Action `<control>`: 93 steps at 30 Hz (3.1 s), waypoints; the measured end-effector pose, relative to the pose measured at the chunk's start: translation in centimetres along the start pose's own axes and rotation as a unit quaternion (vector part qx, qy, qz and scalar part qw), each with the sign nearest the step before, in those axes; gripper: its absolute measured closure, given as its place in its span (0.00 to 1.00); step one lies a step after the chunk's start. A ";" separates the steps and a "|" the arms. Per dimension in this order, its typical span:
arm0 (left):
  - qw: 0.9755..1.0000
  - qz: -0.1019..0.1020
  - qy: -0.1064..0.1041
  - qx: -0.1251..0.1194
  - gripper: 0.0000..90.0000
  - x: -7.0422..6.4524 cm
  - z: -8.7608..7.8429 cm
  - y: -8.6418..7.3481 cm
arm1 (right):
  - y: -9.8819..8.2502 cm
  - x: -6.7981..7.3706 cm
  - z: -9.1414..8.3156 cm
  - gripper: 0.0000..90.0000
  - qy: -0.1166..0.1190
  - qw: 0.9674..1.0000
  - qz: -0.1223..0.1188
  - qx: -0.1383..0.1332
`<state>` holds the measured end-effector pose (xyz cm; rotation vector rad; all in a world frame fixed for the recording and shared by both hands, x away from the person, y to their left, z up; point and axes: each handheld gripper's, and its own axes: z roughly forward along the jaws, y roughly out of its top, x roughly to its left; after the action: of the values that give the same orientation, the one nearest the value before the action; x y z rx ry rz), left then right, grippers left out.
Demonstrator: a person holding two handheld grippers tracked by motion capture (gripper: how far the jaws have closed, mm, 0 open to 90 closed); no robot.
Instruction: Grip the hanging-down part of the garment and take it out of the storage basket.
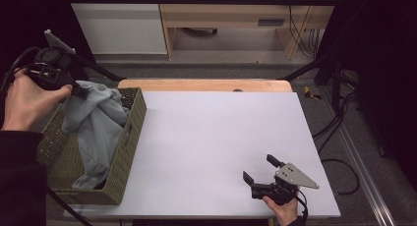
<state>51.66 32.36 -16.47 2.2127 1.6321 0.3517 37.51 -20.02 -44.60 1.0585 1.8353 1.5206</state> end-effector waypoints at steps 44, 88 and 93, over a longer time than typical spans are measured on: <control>1.000 0.010 0.005 -0.005 0.94 -0.3 -2.2 1.1 | 9.2 14.4 14.6 0.04 0.176 0.984 -0.026 -0.013; 1.000 0.021 0.005 0.003 0.94 -0.8 -2.3 1.2 | 8.7 27.5 26.8 0.63 0.223 0.972 -0.056 0.053; 1.000 0.020 0.005 0.001 0.94 -0.7 -2.3 1.1 | 9.1 27.0 26.5 0.93 0.217 0.973 -0.047 0.066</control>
<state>51.51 31.71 -13.93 2.2503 1.5964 0.3733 45.83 17.68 -39.55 0.7184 2.2719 1.6890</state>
